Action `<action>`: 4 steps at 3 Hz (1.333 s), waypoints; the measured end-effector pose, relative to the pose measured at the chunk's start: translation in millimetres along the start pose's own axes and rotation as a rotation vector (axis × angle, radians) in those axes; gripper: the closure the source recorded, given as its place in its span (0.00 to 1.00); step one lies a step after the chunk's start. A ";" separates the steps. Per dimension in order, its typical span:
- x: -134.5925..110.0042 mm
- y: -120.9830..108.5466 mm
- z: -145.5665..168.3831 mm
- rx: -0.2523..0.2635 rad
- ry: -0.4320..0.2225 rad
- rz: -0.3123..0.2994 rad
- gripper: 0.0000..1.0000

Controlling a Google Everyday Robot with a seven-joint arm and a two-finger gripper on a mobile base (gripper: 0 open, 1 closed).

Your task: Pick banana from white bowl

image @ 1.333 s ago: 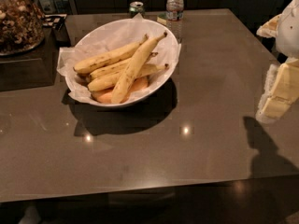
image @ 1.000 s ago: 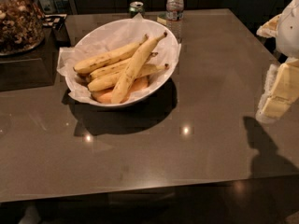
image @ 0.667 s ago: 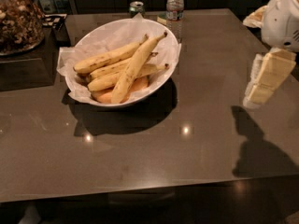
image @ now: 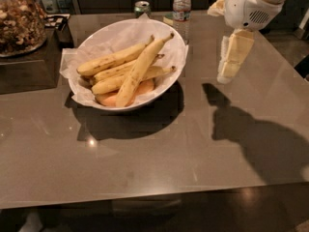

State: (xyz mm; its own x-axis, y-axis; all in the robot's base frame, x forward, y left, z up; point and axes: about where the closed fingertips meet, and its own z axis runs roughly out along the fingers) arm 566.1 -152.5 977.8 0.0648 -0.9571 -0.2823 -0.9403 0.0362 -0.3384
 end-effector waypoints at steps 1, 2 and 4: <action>-3.1 -5.0 0.9 0.007 -0.008 -0.003 0.00; -13.8 -5.2 8.6 -0.008 -0.037 -0.018 0.00; -59.7 -26.9 35.6 -0.070 -0.156 -0.127 0.00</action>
Offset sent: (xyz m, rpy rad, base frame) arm 0.0073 0.0264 -0.0056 0.0539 0.0173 0.0599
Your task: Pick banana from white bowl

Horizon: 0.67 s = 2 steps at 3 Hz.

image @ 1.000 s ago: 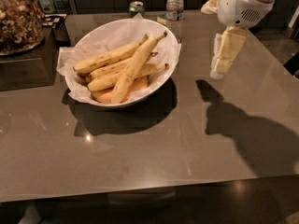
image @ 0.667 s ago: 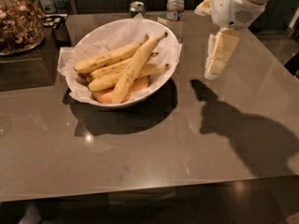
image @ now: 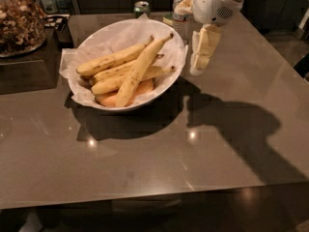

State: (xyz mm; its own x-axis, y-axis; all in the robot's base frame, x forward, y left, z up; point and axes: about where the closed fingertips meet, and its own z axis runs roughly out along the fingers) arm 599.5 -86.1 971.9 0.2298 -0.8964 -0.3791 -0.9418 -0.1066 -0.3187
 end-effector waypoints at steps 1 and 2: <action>-19.2 -15.4 -0.4 0.008 -0.055 -0.034 0.00; -43.9 -28.6 5.4 -0.003 -0.129 -0.057 0.00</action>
Offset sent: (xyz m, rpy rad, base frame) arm 0.0251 0.0696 0.0374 0.1751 0.0101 0.1497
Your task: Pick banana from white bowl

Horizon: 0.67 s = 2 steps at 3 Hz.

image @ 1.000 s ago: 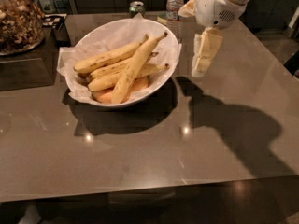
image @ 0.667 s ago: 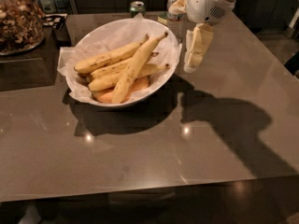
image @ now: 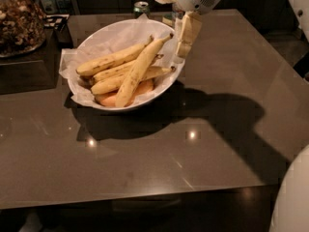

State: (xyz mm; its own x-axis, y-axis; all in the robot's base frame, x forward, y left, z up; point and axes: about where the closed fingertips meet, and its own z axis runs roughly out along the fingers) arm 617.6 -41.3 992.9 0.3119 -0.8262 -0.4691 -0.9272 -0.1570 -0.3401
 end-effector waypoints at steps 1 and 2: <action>-8.4 -3.6 18.2 -0.040 -0.082 0.050 0.00; -9.9 -4.8 20.1 -0.039 -0.089 0.051 0.00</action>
Offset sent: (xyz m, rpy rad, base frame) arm 0.0040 0.0156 -0.0088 0.0662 0.0654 0.0063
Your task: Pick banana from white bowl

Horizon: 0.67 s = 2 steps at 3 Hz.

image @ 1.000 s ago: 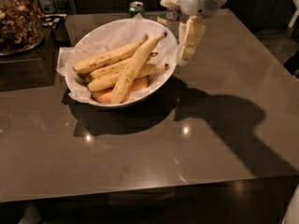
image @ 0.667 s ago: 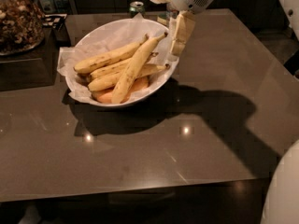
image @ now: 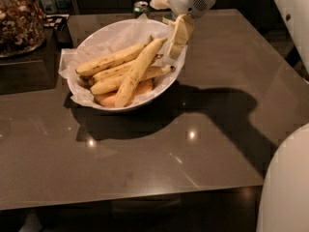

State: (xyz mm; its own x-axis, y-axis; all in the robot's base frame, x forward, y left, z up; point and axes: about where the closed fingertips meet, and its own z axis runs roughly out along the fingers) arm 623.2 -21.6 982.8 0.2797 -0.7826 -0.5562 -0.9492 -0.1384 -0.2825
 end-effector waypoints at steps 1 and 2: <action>1.2 4.6 9.9 -0.001 -0.049 0.024 0.00; 1.7 13.6 32.3 -0.017 -0.133 0.065 0.00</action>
Offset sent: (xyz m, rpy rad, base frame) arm -0.0179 0.0263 -0.0542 0.2325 0.1297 -0.0080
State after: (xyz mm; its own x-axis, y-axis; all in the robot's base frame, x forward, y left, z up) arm 615.4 -5.1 952.8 0.2330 -0.7030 -0.6720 -0.9679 -0.1008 -0.2302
